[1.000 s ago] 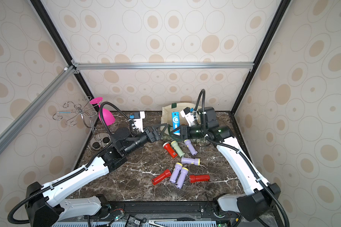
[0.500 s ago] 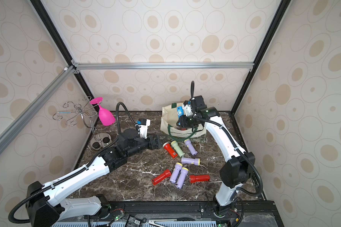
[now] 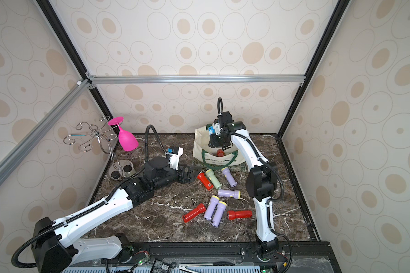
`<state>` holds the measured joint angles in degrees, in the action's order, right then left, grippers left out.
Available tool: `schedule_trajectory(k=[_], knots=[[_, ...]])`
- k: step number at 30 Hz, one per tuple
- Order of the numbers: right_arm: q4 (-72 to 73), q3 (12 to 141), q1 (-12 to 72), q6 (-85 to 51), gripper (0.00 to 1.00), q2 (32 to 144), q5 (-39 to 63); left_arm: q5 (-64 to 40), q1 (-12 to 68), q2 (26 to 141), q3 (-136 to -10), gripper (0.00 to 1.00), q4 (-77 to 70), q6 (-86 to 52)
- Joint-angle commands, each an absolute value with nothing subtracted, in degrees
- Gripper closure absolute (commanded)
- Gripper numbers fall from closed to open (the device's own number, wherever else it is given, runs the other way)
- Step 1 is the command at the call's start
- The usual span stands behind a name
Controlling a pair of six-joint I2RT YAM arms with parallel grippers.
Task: Put the flashlights into the tote bags
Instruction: Place the flashlight in the canvas bag.
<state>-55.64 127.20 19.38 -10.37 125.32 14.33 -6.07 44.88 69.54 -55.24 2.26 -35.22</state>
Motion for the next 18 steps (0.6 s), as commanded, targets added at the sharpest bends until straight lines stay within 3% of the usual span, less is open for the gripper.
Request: schedule_trajectory(k=[1,7,16,18], knots=[[-59.02,130.77,19.29,-10.31,1.0,127.61,14.91,-5.43,44.56,68.47,-54.32,0.03,2.89,-33.68],[-58.8,131.14,19.51,-9.87,0.96,129.89,17.3,-3.87,44.53,69.82,-54.08,0.03,6.25,-30.83],[-59.5,131.26,19.6,-8.89,0.7,130.45,17.98,-3.79,44.64,70.54,-50.55,0.03,6.58,-30.5],[-59.43,131.22,19.68,-8.83,0.59,130.02,17.44,-3.69,44.61,70.58,-50.2,0.03,7.02,-30.35]])
